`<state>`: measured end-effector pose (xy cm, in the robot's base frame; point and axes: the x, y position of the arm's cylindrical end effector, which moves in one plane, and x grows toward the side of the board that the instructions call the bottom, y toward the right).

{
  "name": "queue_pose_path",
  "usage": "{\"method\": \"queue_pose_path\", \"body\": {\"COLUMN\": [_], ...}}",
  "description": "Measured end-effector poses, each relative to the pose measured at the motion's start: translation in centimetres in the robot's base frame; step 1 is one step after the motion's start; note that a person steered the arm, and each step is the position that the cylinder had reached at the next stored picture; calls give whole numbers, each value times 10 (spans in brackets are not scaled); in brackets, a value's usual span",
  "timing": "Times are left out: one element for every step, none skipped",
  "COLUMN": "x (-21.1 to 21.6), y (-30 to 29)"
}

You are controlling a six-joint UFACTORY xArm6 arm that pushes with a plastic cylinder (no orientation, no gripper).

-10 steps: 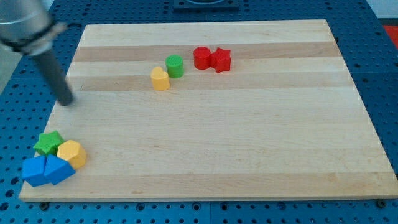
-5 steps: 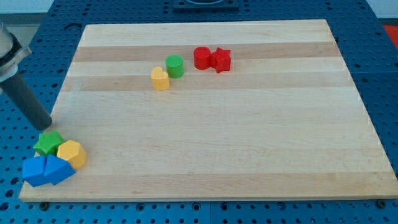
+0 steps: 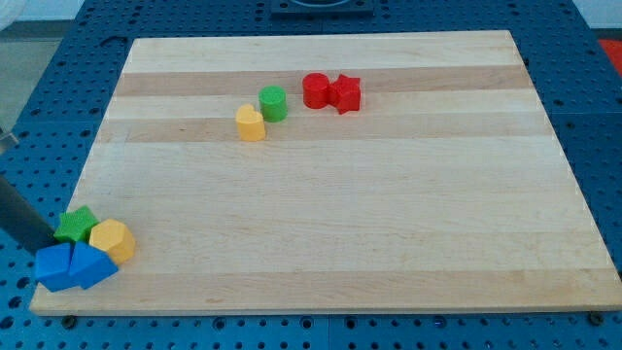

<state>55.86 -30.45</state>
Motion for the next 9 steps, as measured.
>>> {"method": "queue_pose_path", "body": {"x": [13, 26, 22, 19, 5, -9, -13, -11, -9], "y": [0, 0, 0, 0, 14, 21, 0, 0, 0]}}
